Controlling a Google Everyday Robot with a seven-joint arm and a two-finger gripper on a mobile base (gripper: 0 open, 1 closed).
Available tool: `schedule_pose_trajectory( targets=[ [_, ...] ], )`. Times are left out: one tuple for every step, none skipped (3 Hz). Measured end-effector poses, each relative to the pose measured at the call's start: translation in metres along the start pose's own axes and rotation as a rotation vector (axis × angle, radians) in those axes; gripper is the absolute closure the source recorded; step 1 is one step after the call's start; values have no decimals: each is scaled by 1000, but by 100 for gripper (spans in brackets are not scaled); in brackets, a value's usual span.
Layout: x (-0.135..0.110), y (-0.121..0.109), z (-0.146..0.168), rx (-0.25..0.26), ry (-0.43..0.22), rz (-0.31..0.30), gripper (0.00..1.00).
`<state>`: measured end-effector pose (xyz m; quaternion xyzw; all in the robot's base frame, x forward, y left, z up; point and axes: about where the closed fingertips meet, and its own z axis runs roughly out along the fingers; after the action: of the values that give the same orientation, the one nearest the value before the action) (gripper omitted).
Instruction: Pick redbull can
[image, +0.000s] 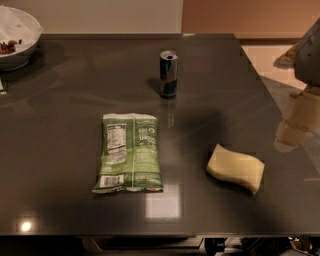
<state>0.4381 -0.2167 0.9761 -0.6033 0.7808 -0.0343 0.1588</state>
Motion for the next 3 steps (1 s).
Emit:
schedule_pose_trajectory(
  targets=[
    [0,0,0,0,0,0,0],
    [-3,-8,3,-16,-18,7,0],
    [-15,-28,14,-30,-70,13,0]
  ],
)
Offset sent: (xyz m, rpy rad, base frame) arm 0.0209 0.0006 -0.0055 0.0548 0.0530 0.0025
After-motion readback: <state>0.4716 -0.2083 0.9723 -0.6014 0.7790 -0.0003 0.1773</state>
